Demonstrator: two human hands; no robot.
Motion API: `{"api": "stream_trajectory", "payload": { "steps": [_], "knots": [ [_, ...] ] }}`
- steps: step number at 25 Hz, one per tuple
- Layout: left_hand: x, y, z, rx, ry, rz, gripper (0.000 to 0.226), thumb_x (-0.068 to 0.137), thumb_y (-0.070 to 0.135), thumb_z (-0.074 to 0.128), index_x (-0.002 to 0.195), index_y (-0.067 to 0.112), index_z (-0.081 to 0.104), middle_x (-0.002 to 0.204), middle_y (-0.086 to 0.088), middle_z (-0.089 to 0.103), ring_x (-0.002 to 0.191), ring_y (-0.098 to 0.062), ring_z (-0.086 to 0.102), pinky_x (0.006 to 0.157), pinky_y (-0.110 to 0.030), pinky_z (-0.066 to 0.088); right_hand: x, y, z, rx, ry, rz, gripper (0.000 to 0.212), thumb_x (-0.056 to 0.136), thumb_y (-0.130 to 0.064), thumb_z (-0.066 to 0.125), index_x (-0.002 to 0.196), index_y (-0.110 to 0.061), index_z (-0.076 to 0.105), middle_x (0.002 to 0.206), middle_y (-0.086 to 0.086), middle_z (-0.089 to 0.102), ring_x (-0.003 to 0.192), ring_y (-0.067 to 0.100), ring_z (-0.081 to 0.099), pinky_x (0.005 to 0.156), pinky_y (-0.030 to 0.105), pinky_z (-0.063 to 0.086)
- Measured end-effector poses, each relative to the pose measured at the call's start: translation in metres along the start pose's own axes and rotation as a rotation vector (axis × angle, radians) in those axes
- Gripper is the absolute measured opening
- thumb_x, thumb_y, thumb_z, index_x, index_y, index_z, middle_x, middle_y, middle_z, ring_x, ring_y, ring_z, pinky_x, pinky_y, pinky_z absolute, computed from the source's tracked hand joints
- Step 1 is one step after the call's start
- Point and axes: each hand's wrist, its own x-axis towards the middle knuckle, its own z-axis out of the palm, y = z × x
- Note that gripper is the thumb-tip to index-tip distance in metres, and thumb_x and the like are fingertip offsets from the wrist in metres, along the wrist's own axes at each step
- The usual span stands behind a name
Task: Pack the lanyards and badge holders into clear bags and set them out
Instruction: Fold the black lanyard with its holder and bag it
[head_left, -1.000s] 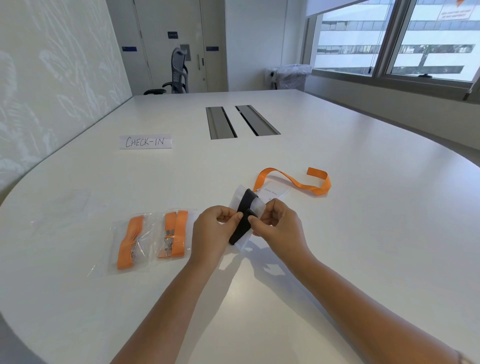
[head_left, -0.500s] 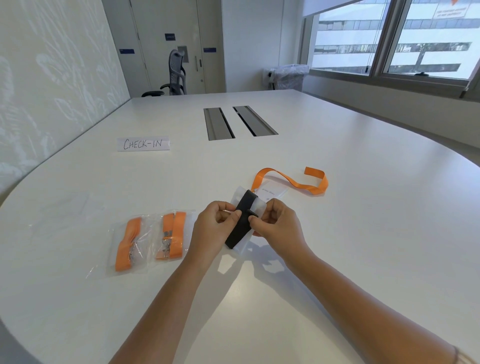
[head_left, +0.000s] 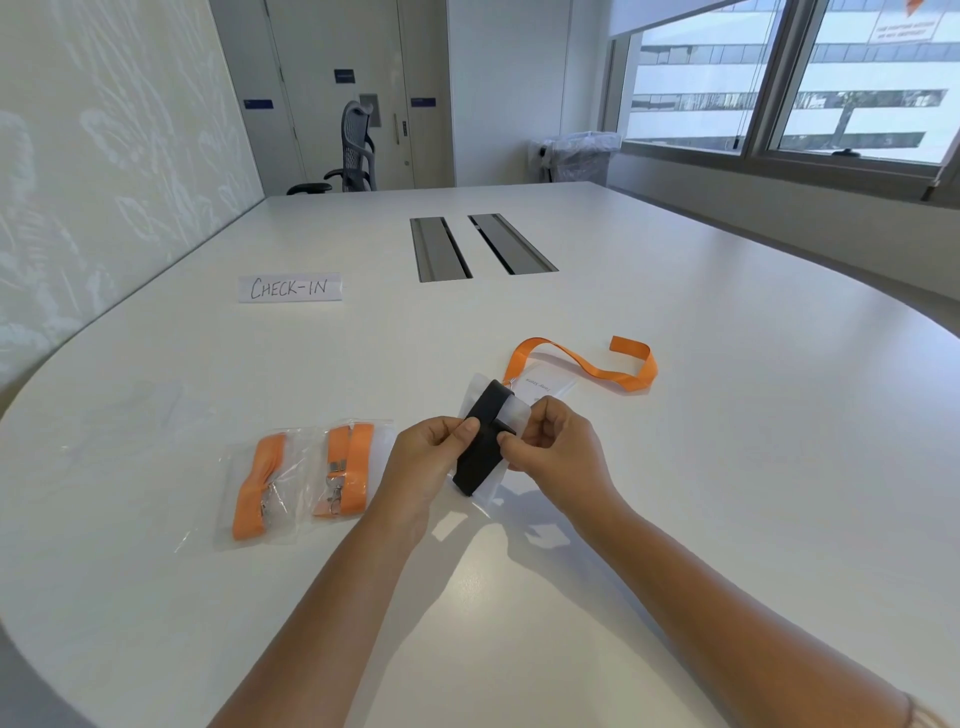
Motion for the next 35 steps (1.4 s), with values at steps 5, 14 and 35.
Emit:
{"api": "stream_trajectory", "payload": {
  "steps": [5, 14, 35],
  "knots": [
    [0.0, 0.001, 0.0, -0.038, -0.022, -0.051, 0.024, 0.091, 0.032, 0.052, 0.075, 0.018, 0.065, 0.088, -0.009, 0.064, 0.087, -0.019, 0.053, 0.078, -0.029, 0.04, 0.001, 0.001, 0.0, 0.026, -0.024, 0.026, 0.016, 0.075, -0.016, 0.07, 0.076, -0.01, 0.055, 0.079, 0.018, 0.066, 0.081, 0.036, 0.064, 0.074, 0.051, 0.055],
    [-0.004, 0.001, 0.007, 0.377, 0.021, 0.324, 0.007, 0.086, 0.018, 0.061, 0.093, 0.016, 0.062, 0.098, 0.005, 0.054, 0.095, -0.009, 0.053, 0.08, -0.016, 0.044, 0.008, 0.004, -0.012, 0.139, 0.019, 0.069, 0.026, 0.078, -0.018, 0.072, 0.082, 0.001, 0.054, 0.082, 0.018, 0.069, 0.068, 0.017, 0.071, 0.068, 0.035, 0.06],
    [-0.006, -0.009, 0.012, 0.49, 0.122, 0.37, 0.023, 0.092, 0.009, 0.044, 0.096, 0.017, 0.065, 0.092, 0.002, 0.066, 0.067, -0.009, 0.054, 0.058, -0.004, 0.038, 0.015, 0.002, -0.021, 0.214, -0.225, 0.327, 0.029, 0.092, -0.036, 0.047, 0.097, -0.013, 0.065, 0.087, 0.004, 0.069, 0.075, 0.017, 0.068, 0.066, 0.028, 0.059]
  ]
}}
